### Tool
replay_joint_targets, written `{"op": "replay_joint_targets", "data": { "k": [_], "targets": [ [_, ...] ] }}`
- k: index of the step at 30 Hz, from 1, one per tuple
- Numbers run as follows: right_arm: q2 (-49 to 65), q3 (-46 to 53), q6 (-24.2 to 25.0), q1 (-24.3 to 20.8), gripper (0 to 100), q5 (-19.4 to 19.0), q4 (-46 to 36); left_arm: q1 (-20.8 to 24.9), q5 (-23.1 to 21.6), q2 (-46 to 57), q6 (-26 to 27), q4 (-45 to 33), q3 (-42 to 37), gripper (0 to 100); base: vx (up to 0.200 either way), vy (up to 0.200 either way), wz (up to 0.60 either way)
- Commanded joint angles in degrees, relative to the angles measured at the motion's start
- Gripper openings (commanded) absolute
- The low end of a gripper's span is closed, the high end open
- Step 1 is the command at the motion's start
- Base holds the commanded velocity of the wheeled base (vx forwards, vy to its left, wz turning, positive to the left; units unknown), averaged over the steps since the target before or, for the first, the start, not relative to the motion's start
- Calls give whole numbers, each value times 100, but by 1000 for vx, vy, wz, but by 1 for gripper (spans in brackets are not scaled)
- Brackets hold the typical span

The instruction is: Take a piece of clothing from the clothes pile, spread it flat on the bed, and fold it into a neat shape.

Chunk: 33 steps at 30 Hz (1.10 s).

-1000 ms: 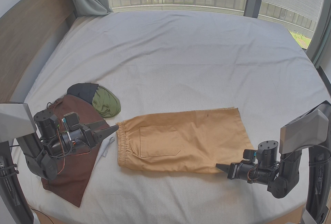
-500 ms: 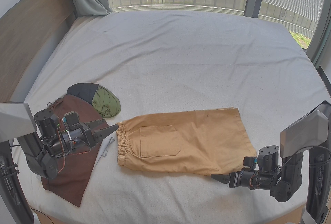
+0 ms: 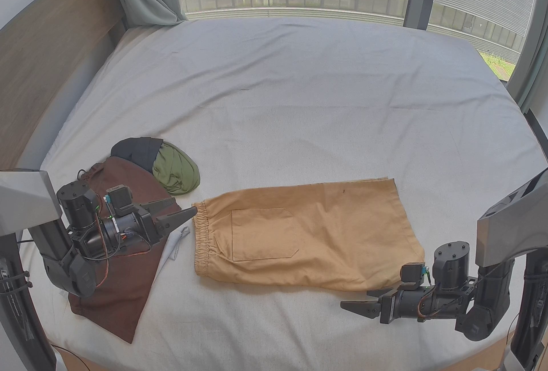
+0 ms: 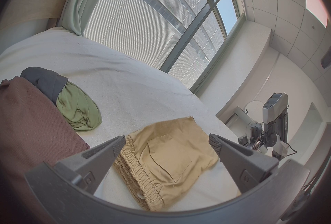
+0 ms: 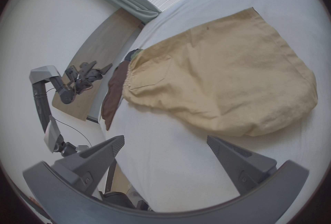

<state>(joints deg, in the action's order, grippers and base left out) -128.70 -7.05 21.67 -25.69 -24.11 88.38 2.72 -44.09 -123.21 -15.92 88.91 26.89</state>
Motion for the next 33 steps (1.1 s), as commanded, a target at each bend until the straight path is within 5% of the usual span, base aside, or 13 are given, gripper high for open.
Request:
{"op": "replay_joint_targets", "data": {
  "k": [1, 16, 33],
  "targets": [
    [512, 89, 47, -182, 100, -67, 4, -8, 6, -1, -8, 4, -9, 100, 0, 0, 0],
    [1734, -104, 496, 143, 100, -278, -5, 53, 94, -159, -25, -5, -17, 100, 0, 0, 0],
    [1681, -209, 522, 433, 100, -305, -14, 45, 94, -1030, -175, -14, -17, 100, 0, 0, 0]
  ]
}}
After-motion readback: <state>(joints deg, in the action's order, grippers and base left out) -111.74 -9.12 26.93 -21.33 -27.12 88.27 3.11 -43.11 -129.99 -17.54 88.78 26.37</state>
